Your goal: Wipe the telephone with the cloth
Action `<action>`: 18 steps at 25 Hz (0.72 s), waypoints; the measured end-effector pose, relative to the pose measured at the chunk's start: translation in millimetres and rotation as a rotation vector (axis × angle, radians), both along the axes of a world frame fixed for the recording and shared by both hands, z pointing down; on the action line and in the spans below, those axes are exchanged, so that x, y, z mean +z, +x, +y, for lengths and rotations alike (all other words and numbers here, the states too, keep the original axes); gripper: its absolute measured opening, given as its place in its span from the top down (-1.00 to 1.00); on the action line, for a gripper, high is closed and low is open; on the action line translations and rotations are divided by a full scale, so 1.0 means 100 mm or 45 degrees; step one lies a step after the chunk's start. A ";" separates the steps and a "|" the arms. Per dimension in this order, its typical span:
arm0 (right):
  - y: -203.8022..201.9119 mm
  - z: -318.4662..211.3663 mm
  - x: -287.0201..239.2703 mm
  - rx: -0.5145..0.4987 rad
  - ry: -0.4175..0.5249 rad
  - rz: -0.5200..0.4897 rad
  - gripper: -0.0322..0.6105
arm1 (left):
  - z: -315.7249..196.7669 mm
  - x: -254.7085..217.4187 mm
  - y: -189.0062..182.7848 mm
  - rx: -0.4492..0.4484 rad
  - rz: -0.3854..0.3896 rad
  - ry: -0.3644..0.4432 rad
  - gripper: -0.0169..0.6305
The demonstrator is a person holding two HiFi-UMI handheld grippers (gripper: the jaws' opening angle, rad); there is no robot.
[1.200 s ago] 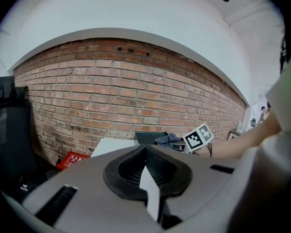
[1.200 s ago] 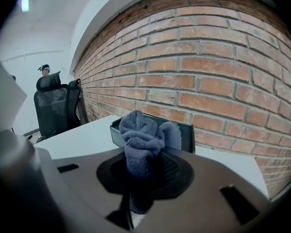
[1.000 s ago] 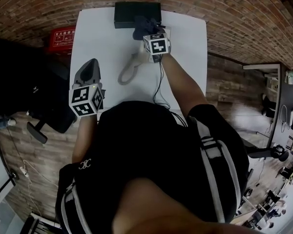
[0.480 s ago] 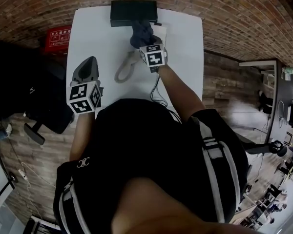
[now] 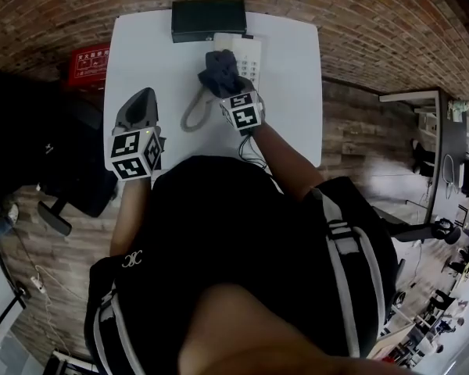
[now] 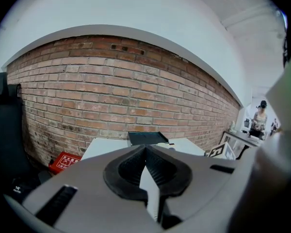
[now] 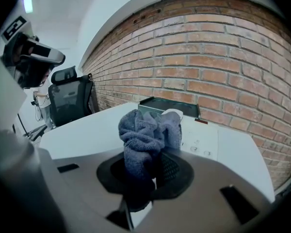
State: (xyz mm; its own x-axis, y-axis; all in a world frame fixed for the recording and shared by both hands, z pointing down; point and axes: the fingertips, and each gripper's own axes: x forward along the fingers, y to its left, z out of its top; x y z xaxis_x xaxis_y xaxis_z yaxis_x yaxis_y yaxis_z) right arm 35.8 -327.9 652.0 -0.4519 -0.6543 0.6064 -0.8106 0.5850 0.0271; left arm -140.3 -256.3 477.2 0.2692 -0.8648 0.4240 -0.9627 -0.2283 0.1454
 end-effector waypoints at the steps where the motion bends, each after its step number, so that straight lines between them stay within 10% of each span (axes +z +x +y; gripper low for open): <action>1: 0.01 0.07 0.04 -0.011 -0.010 0.004 0.74 | 0.00 0.00 0.00 -0.003 0.002 0.000 0.97; 18: 0.47 0.38 0.34 0.049 -0.137 0.206 0.74 | 0.07 -0.01 0.01 -0.010 -0.003 -0.003 0.97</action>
State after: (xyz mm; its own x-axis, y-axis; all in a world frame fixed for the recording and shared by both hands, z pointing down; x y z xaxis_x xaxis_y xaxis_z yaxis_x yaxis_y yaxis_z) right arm 83.3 -289.8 685.9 -0.3192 -0.5965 0.7364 -0.8224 0.5605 0.0975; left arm -139.8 -249.5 476.3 0.2615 -0.8657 0.4268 -0.9647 -0.2206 0.1438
